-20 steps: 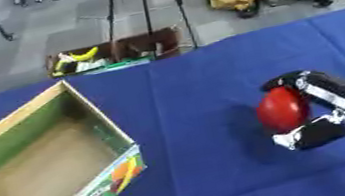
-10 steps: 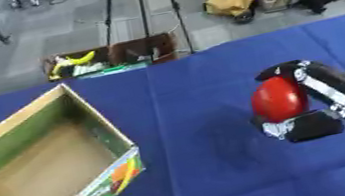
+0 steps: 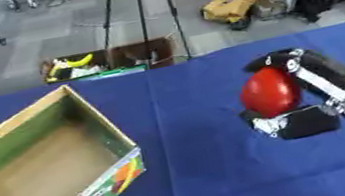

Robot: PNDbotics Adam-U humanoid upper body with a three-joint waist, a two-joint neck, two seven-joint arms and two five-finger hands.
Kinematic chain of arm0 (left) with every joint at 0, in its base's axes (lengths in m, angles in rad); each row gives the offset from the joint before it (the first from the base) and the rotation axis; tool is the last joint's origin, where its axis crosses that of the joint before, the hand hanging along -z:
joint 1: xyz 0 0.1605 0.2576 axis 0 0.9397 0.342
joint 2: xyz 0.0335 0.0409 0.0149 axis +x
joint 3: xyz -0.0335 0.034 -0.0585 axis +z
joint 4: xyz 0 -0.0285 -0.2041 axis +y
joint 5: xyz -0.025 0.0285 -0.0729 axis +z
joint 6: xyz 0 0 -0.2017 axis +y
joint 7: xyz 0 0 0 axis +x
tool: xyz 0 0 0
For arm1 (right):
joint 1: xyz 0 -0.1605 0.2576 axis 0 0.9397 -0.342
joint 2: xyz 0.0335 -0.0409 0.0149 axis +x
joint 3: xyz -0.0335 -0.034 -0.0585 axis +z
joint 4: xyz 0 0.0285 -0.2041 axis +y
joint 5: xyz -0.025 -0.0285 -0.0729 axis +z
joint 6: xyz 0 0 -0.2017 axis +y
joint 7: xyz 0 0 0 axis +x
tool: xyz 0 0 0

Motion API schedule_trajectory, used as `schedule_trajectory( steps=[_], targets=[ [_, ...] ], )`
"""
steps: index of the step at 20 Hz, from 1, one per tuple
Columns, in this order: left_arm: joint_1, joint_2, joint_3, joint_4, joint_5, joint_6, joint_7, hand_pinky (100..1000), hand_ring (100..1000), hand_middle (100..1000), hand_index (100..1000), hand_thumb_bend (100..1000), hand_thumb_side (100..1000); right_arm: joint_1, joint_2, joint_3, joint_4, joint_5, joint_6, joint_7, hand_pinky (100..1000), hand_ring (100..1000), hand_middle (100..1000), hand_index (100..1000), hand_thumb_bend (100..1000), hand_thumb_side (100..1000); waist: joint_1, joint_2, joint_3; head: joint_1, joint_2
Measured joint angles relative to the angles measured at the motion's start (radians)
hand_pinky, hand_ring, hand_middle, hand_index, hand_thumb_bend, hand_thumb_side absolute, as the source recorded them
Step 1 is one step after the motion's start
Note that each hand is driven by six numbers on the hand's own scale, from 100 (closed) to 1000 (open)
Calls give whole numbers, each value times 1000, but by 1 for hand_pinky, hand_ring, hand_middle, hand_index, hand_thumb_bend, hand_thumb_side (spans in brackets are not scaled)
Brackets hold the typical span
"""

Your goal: Pick up objects on the table and place them in the box.

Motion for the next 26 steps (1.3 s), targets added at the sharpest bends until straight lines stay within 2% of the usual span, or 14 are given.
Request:
schedule_trajectory(
  steps=[10,14,23,26],
  targets=[
    [-1,4,0,-13,-1,16,-1,230,559,603,666,100,862,-118,-9,27,-1,-63,-20,-1,417,513,646,444,100,357,-37,-22,38,-27,34],
    [-1,6,0,-18,-1,18,-3,231,559,603,665,100,861,-169,-11,40,-3,-86,-13,1,416,512,647,442,100,351,-53,-28,59,-48,35],
    [-2,21,-6,-36,-2,22,-6,233,559,603,665,100,852,-295,-5,67,-5,-135,41,0,414,511,647,435,100,328,-83,-42,105,-74,34],
    [-8,23,-6,-37,-2,23,-7,234,559,603,665,100,850,-327,7,72,-6,-142,59,-12,414,511,646,433,100,322,-99,-45,131,-89,34]
  ],
)
